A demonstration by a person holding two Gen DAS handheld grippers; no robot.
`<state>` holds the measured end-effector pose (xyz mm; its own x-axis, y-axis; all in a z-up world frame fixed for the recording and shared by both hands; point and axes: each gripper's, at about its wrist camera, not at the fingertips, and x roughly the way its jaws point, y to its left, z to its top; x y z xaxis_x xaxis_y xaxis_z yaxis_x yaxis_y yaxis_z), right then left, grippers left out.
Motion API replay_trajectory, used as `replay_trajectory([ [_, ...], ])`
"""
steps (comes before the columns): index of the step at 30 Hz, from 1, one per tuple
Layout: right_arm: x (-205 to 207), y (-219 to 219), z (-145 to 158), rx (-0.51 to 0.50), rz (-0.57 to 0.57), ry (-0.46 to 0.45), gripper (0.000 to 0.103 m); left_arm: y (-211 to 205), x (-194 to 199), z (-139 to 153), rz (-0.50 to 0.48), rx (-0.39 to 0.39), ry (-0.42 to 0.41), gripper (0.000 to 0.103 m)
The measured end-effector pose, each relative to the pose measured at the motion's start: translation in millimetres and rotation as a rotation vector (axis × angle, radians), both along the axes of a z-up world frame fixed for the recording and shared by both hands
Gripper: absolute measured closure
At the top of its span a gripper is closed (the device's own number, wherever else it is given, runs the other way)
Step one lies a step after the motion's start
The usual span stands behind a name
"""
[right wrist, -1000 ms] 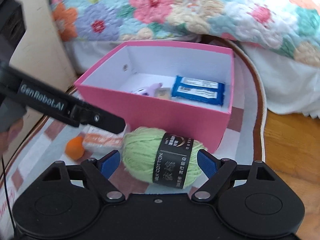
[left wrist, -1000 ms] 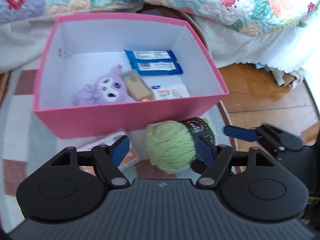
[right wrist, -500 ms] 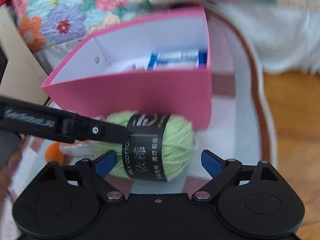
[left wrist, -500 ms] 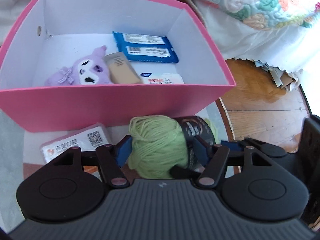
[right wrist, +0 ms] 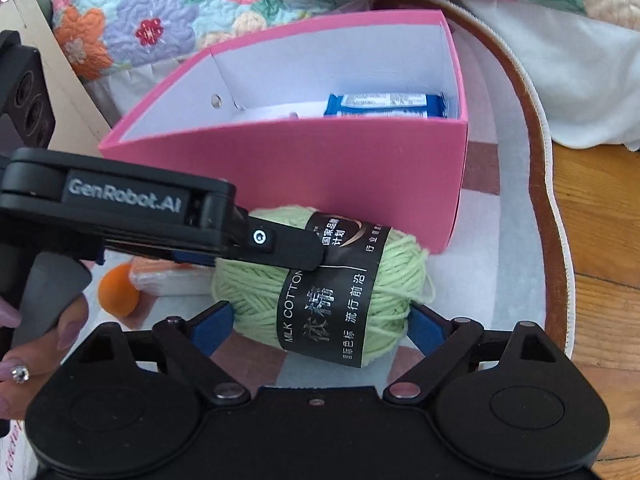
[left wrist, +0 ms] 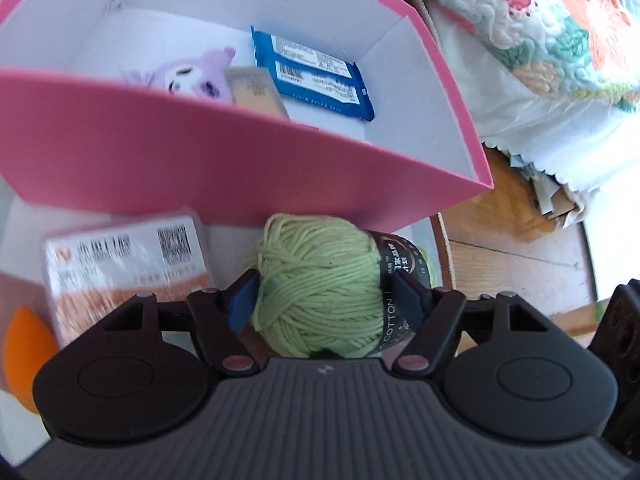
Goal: Organize objects
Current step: 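Close the right gripper around the green yarn ball, then carry the yarn ball with the right gripper into the pink box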
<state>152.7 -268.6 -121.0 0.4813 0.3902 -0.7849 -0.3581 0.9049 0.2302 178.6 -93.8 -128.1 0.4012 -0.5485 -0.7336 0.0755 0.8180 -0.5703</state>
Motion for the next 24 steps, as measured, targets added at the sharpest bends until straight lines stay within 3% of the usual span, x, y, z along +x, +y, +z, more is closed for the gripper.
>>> replay_trajectory([
  [4, -7.5, 2.5, 3.6, -0.020, 0.026, -0.020, 0.020, 3.7, -12.3, 8.6, 0.011, -0.030, 0.005, 0.052],
  [9, -27.9, -0.5, 31.4, 0.009, 0.026, 0.024, 0.022, 16.1, -34.5, 39.8, -0.028, -0.071, 0.050, 0.052],
  [13, -47.5, 6.8, 67.7, 0.021, 0.058, 0.041, 0.019, 24.0, -52.4, 85.1, -0.097, -0.040, 0.060, 0.052],
  [19, -65.1, 27.2, 135.7, -0.011, 0.141, -0.069, 0.015, 37.9, -61.7, 166.2, -0.135, 0.034, -0.063, 0.051],
  [24, -44.7, 45.1, 181.4, 0.000, 0.164, -0.171, 0.013, 48.4, -38.1, 216.8, -0.127, 0.132, -0.195, 0.049],
])
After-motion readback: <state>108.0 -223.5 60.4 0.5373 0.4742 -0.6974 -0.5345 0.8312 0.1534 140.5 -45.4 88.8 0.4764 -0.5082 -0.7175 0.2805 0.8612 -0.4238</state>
